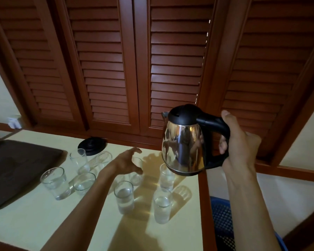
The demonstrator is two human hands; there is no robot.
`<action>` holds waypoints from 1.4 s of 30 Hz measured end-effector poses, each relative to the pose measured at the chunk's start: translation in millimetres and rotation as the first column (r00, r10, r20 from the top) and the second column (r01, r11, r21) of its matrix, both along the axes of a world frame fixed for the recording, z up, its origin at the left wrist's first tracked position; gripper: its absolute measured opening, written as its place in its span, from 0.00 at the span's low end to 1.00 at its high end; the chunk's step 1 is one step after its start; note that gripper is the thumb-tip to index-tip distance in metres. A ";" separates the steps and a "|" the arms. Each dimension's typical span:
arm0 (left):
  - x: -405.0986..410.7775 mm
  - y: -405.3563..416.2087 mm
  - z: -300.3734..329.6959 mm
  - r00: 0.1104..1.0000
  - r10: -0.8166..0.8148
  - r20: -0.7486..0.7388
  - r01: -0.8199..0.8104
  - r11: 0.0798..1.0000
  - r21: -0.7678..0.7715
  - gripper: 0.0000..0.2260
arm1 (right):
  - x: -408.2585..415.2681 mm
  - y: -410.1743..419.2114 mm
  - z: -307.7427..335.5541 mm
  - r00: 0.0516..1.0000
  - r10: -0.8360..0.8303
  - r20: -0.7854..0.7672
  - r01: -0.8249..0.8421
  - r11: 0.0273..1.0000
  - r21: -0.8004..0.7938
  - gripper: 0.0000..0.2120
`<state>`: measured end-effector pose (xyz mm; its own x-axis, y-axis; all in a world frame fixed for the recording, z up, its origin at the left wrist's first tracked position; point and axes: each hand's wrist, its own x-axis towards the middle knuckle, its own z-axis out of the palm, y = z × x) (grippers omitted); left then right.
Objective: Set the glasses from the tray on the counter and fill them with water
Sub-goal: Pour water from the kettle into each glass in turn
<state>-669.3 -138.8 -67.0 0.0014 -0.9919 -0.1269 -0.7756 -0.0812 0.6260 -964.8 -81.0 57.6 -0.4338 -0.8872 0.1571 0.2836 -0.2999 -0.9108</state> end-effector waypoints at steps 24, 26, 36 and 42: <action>38.7 5.4 18.8 0.285 0.031 -0.958 -0.289 0.956 -0.055 0.17 | 96.0 -3.6 29.5 0.997 0.044 -0.062 -0.045 0.999 -0.009 0.20; 32.5 8.2 21.2 0.239 0.034 -0.970 -0.285 0.958 -0.036 0.12 | 98.2 -2.9 30.8 0.997 0.016 -0.071 -0.016 1.000 0.000 0.19; 31.7 17.3 7.4 0.636 -0.029 -0.771 -0.266 0.930 -0.254 0.14 | 105.6 -15.2 55.6 0.898 -0.025 -0.440 0.025 1.000 -0.004 0.22; 24.3 21.4 5.5 0.751 0.013 -0.660 -0.228 0.944 -0.240 0.18 | 113.3 -29.5 68.3 0.721 -0.054 -0.691 -0.012 0.996 -0.091 0.25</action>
<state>-644.9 -117.4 -61.5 0.1483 -0.9780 0.1466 -0.1758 0.1198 0.9771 -851.5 -110.5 125.8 -0.1929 -0.8483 0.4932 -0.4229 -0.3817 -0.8218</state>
